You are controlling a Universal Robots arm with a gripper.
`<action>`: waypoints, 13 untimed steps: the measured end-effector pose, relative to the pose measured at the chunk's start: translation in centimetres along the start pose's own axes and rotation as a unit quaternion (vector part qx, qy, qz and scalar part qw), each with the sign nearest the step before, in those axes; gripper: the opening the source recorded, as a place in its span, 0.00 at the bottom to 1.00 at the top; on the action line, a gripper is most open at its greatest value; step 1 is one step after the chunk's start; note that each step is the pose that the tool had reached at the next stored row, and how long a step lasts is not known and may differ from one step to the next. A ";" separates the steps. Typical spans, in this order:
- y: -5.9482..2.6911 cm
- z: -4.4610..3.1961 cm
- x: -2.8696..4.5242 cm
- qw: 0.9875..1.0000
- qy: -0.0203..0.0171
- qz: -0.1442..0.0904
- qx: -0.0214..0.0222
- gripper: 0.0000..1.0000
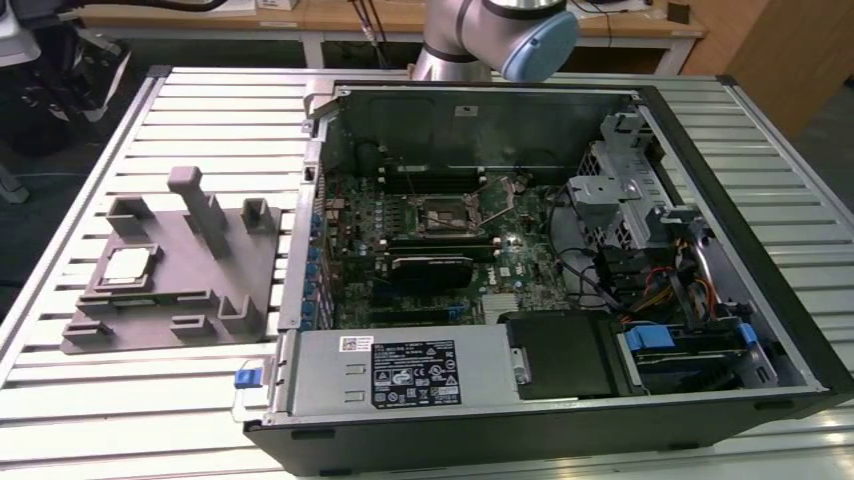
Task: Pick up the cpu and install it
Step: 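Reach for the cpu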
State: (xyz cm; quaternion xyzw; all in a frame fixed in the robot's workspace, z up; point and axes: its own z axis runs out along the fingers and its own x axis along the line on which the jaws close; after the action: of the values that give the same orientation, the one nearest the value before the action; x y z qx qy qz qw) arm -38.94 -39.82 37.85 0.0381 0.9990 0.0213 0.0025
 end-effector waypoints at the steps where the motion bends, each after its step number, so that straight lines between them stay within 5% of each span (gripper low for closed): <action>1: -0.02 0.02 0.21 1.000 0.000 0.000 0.000 0.11; 13: -0.21 0.23 2.66 1.000 0.001 0.000 0.000 0.11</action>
State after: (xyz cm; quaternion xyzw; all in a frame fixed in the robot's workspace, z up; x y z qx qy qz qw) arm -41.61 -39.82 37.60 0.0381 0.9990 0.0213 0.0014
